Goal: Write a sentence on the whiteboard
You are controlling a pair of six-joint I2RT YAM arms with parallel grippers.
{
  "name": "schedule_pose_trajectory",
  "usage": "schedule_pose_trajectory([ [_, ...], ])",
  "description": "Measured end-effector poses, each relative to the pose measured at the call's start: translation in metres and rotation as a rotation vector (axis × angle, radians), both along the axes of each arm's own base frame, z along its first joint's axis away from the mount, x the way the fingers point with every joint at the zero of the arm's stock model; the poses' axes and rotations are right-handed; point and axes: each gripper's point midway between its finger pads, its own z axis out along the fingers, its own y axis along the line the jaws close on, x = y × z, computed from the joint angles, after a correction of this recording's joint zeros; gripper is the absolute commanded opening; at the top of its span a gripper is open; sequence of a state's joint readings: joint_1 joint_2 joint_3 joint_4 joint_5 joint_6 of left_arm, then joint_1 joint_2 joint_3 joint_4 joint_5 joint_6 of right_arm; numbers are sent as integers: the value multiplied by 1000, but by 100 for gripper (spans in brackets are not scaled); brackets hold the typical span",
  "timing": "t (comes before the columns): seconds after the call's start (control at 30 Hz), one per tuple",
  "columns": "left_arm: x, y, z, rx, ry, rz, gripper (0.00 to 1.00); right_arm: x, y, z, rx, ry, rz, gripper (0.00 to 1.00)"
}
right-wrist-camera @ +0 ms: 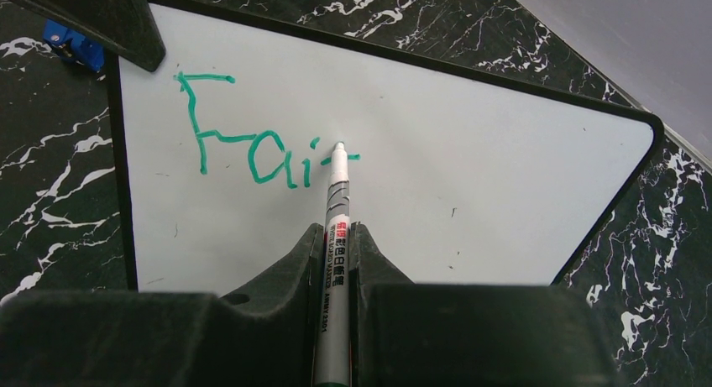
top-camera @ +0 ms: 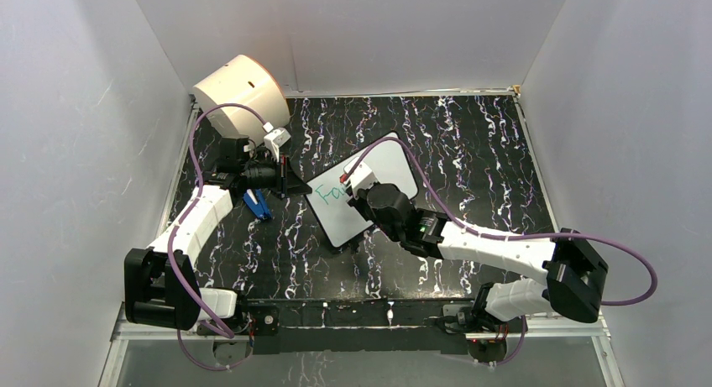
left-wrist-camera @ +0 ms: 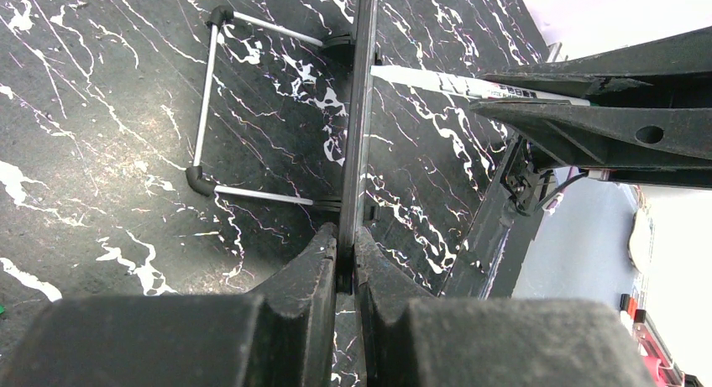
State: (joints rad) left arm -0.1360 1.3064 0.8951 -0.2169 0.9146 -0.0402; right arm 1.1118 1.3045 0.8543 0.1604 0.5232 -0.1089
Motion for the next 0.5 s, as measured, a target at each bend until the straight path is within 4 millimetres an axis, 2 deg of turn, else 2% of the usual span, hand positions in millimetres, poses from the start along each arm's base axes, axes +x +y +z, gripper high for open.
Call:
schedule_pose_trajectory([
  [0.5,1,0,-1,1,3,1,0,-4,-7,-12,-47,33,-5,0],
])
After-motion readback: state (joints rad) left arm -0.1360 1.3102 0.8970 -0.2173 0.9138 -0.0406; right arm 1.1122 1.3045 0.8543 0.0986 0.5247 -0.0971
